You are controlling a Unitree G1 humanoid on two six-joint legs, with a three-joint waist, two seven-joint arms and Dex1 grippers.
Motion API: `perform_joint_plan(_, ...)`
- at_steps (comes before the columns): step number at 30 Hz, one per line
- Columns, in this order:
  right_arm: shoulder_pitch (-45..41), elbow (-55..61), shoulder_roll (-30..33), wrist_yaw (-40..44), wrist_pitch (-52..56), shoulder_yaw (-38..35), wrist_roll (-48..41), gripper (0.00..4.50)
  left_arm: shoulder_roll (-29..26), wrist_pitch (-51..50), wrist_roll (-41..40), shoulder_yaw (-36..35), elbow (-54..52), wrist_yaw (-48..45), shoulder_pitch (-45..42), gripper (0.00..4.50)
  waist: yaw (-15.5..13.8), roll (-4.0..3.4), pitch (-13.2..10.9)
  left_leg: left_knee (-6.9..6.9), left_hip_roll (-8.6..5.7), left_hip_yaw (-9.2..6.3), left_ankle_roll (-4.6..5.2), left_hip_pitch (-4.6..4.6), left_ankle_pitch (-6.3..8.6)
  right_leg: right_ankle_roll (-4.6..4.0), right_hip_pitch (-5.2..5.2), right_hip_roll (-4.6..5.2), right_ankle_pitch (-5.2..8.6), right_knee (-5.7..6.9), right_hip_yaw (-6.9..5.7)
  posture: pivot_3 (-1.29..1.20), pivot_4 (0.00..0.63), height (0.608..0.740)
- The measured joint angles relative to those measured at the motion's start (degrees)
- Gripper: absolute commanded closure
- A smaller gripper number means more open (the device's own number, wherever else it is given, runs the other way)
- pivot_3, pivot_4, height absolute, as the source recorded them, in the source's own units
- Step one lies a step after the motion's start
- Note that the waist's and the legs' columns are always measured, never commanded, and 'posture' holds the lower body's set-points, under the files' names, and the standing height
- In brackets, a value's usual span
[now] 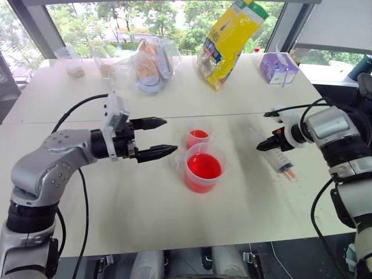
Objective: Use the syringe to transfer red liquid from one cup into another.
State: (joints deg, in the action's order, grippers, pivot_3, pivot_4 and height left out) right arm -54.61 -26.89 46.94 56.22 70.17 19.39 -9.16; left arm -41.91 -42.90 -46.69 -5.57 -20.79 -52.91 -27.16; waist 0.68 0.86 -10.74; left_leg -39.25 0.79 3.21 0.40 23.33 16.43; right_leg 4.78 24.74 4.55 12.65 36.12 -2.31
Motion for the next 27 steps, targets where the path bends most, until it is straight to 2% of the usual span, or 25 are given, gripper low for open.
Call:
perform_joint_plan(2, 0.7, 4.9, 0.2, -1.7, 3.1, -6.0, -2.2, 3.12, -0.1, 0.3, 0.3, 0.2, 1.1, -0.8, -1.4, 0.00, -0.1, -0.10, 0.0, 0.00, -0.04, 0.02, 0.00, 0.07, 0.00, 0.01, 0.08, 0.04, -0.01, 0.01, 0.02, 0.00, 0.150, 0.740)
perform_joint_plan(5, 2.3, 18.6, -1.8, -4.6, 5.1, -22.8, -8.2, 3.12, -0.3, 0.8, 1.0, 0.4, 3.1, -2.3, -3.3, 0.00, -0.1, -0.09, 0.0, 0.03, 0.00, -0.03, 0.00, 0.08, 0.00, 0.01, 0.08, 0.01, -0.01, 0.01, -0.03, 0.00, 0.150, 0.740)
perform_joint_plan(7, 3.8, 28.6, -4.6, -5.8, 4.2, -31.1, -12.6, 3.12, -0.2, 1.0, 1.2, 0.9, 4.5, -3.3, -4.8, 0.00, -0.1, -0.06, 0.0, 0.08, 0.03, -0.09, 0.00, 0.06, 0.00, 0.01, 0.05, -0.02, 0.00, -0.01, -0.09, 0.00, 0.150, 0.740)
perform_joint_plan(10, 8.6, 39.3, -7.9, -6.2, 2.0, -37.0, -17.9, 3.12, -0.3, 1.0, 1.5, 1.7, 6.1, -4.8, -6.8, 0.00, -0.2, -0.05, 0.0, 0.07, 0.01, -0.10, 0.00, 0.06, 0.00, 0.01, 0.00, 0.01, 0.00, -0.03, -0.12, 0.00, 0.150, 0.740)
perform_joint_plan(13, 11.4, 48.0, -16.3, -7.2, -4.3, -42.5, -25.4, 3.12, -0.1, 1.1, 2.3, 2.6, 8.3, -6.2, -9.2, 0.00, -0.1, -0.06, 0.0, 0.05, -0.02, -0.07, 0.00, 0.06, 0.00, 0.02, 0.01, 0.04, -0.01, -0.01, -0.09, 0.00, 0.150, 0.740)
perform_joint_plan(16, 11.4, 53.8, -22.0, -10.1, -6.3, -46.4, -34.2, 3.12, 0.2, 1.1, 2.5, 3.0, 10.0, -7.4, -11.7, 0.00, 0.0, -0.05, 0.0, 0.05, 0.01, -0.10, 0.00, 0.01, 0.00, 0.02, -0.02, 0.01, -0.01, 0.01, -0.09, 0.00, 0.150, 0.740)
perform_joint_plan(18, 13.7, 56.5, -24.7, -11.5, -8.9, -45.8, -36.9, 3.12, 0.4, 1.1, 2.6, 3.4, 11.1, -8.1, -13.1, 0.00, 0.0, -0.06, 0.0, 0.05, 0.01, -0.09, 0.00, 0.00, 0.00, 0.02, -0.03, 0.01, -0.01, 0.02, -0.09, 0.00, 0.150, 0.740)
perform_joint_plan(22, 21.3, 59.2, -27.9, -12.4, -16.3, -39.2, -36.5, 3.12, 0.7, 0.9, 2.8, 4.3, 12.6, -9.0, -14.8, 0.00, 0.0, -0.06, 0.0, 0.04, -0.01, -0.07, 0.00, 0.01, 0.00, 0.02, -0.03, 0.03, -0.01, 0.01, -0.08, 0.00, 0.150, 0.740)
perform_joint_plan(27, 28.5, 58.5, -30.5, -11.3, -29.6, -29.6, -30.7, 3.12, 0.9, 0.6, 2.9, 4.6, 14.3, -10.3, -18.1, 0.00, 0.0, -0.06, 0.0, 0.04, -0.03, -0.08, 0.00, 0.00, 0.00, 0.02, -0.03, 0.02, 0.00, 0.02, -0.08, 0.00, 0.150, 0.740)
